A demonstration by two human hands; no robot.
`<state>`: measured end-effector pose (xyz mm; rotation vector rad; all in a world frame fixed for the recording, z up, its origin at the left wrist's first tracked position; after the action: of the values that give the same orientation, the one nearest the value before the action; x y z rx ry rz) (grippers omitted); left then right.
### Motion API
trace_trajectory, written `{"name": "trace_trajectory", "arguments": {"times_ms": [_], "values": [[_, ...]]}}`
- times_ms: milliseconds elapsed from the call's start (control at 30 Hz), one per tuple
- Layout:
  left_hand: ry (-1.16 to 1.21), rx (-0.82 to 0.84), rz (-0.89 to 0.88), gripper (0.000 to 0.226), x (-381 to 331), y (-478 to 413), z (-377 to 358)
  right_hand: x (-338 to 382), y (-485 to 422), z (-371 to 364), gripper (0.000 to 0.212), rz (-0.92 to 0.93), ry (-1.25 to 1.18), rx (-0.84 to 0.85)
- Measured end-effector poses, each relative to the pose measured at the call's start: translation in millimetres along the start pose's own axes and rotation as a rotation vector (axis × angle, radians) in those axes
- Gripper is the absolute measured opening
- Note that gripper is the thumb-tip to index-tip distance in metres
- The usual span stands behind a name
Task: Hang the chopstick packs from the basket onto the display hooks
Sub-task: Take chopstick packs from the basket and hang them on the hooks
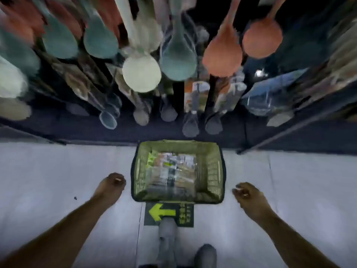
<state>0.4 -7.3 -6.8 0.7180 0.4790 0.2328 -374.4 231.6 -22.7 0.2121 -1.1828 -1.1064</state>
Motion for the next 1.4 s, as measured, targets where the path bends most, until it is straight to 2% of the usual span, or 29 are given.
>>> {"name": "trace_trajectory", "arguments": {"times_ms": [67, 200, 267, 333, 400, 533, 667, 800, 967, 1167, 1400], "values": [[-0.104, -0.039, -0.030, 0.019, 17, -43, -32, -30, -40, -24, 0.032, -0.005, 0.053, -0.035], [-0.154, -0.118, 0.003, 0.052, 43, -115, -88, -81, -108, -61, 0.050, -0.040, 0.066, -0.090], [-0.162, -0.160, 0.028, 0.061, 52, -143, -108, -96, -133, -76, 0.050, -0.010, 0.050, -0.137], [-0.160, -0.194, 0.015, 0.057, 56, -167, -126, -105, -156, -88, 0.044, 0.027, 0.029, -0.198], [-0.171, -0.217, -0.006, 0.043, 61, -182, -139, -110, -173, -99, 0.037, 0.043, 0.002, -0.267], [-0.046, -0.223, 0.043, 0.031, 66, -204, -147, -113, -198, -114, 0.022, 0.064, -0.023, -0.275], [-0.071, -0.256, -0.032, 0.030, 72, -199, -142, -109, -193, -115, 0.024, 0.031, -0.022, -0.312], [-0.122, -0.252, -0.060, 0.037, 63, -162, -124, -102, -154, -93, 0.028, 0.019, -0.046, -0.364], [-0.205, -0.201, -0.135, 0.035, 24, -80, -86, -82, -59, -35, 0.029, -0.067, -0.122, -0.404], [-0.263, -0.127, -0.222, 0.033, -54, 48, -30, -43, 80, 68, 0.031, -0.187, -0.234, -0.503], [-0.335, -0.033, -0.389, 0.034, -159, 176, 8, -13, 214, 185, 0.021, -0.218, -0.451, -0.593]]}}
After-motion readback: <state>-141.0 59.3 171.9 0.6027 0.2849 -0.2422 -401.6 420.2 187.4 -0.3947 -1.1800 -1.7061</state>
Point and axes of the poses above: each hand's wrist, its own y-axis away from the middle knuckle, its own z-axis out of the back of the hand, x = y × z, the point moved 1 cm from there along -y, towards the middle knuckle, and after that the axes turned 12 degrees about -y, right-handed, at the moved point
